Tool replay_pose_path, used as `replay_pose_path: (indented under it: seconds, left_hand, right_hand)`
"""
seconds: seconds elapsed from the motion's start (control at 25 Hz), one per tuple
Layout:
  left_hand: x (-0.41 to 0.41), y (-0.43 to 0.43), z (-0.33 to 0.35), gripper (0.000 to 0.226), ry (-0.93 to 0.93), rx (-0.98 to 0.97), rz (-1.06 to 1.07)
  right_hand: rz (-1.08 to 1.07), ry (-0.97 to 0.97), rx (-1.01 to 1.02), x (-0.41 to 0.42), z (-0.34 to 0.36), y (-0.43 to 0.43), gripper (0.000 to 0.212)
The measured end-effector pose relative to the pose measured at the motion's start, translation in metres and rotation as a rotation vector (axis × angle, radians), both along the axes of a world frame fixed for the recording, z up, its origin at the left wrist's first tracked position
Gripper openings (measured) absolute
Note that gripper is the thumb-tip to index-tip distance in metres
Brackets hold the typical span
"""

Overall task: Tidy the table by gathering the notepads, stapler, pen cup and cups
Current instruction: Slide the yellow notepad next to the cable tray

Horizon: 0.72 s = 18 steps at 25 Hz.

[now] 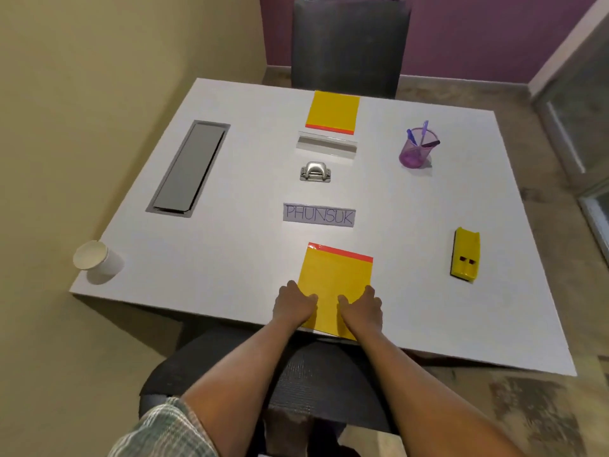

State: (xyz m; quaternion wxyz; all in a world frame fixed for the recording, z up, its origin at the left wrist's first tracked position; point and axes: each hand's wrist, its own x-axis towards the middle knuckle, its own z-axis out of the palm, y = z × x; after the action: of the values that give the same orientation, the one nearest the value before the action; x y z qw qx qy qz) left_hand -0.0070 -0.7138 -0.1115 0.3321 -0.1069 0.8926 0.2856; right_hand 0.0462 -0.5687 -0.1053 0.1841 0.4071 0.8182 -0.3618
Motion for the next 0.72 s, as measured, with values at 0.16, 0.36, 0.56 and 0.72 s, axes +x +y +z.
replay_pose_path:
  seconds: [0.16,0.36,0.56,0.72]
  left_hand:
    - [-0.025,-0.014,-0.012,0.036,-0.108,0.057,0.077]
    - [-0.055,-0.055,-0.018,0.012,-0.231,0.114,0.095]
    - [-0.087,-0.114,-0.014,0.034,-0.143,0.177,0.043]
    - [-0.116,-0.188,-0.012,0.029,-0.040,0.266,0.191]
  right_hand:
    - [-0.159,-0.055,0.005,-0.015,0.006,-0.017,0.079]
    - [-0.278,-0.075,-0.007,-0.032,0.004,-0.054,0.077]
    - [-0.347,-0.028,-0.042,-0.057,0.002,-0.107,0.070]
    - [-0.348,0.017,-0.089,-0.097,0.002,-0.176,0.065]
